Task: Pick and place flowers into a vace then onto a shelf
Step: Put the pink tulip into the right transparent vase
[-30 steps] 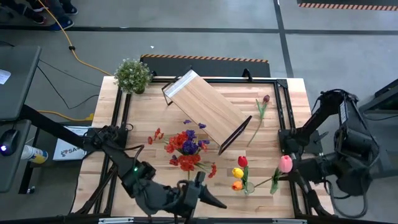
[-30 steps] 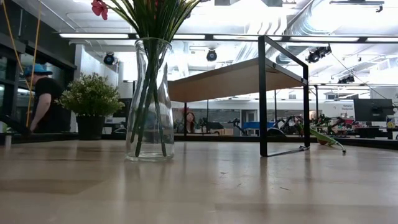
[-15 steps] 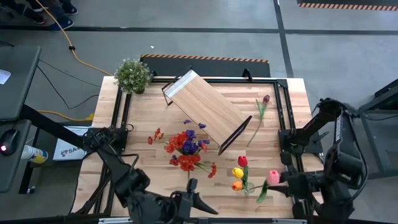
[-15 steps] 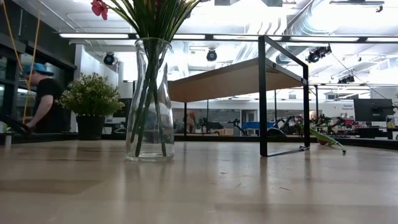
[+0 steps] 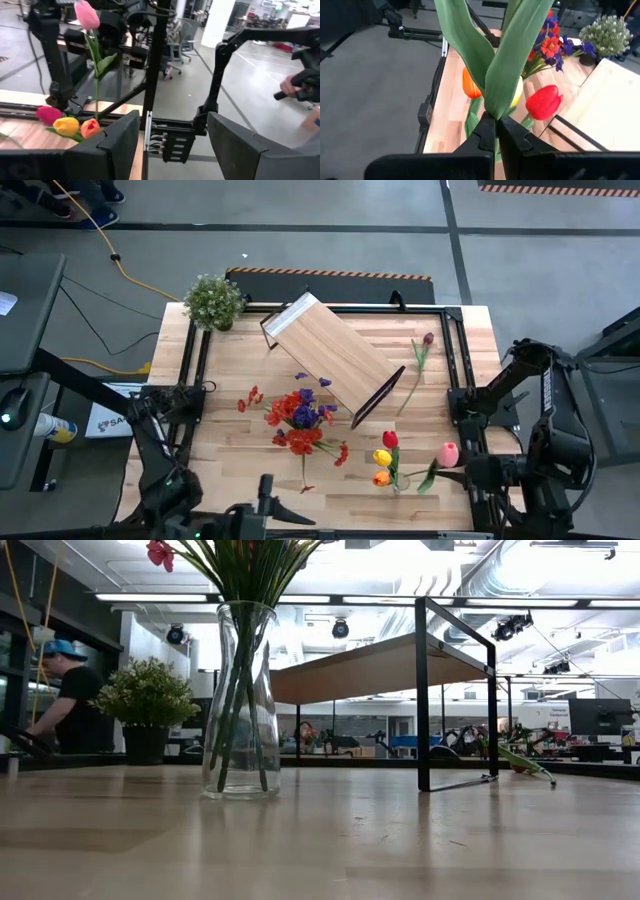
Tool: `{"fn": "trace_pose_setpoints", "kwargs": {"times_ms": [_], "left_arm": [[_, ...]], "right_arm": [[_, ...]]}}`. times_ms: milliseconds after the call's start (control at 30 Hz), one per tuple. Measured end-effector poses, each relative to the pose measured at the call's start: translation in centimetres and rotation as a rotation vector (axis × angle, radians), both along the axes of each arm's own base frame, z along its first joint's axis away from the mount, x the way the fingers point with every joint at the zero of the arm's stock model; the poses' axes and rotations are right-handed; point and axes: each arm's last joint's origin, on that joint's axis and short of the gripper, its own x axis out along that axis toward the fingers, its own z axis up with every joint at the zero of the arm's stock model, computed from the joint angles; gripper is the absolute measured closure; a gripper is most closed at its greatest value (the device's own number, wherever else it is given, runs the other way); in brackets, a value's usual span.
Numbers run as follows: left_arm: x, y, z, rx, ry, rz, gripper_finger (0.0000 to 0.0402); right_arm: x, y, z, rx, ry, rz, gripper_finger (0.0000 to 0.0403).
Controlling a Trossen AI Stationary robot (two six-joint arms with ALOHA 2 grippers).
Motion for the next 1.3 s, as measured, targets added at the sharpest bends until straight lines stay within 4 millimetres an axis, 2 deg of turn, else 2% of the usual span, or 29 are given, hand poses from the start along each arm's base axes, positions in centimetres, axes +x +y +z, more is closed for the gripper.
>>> {"fn": "trace_pose_setpoints", "kwargs": {"times_ms": [300,733,967,1300], "left_arm": [[-0.5,-0.2,-0.4,0.0,0.023,0.038,0.0135],[-0.7,0.2,-1.6,-0.041,0.095,0.123,0.0135],[-0.7,0.3,-1.7,-0.032,0.092,0.145,0.0135],[-0.7,0.4,-1.9,-0.054,0.107,0.157,0.0135]], "right_arm": [[0.2,0.4,-2.3,0.013,0.008,-0.041,0.0403],[0.2,0.4,-2.7,0.011,0.003,-0.047,0.0403],[0.3,0.7,-5.4,-0.003,0.029,-0.066,0.0403],[0.4,0.7,-8.0,-0.025,0.042,-0.086,0.0403]]}}
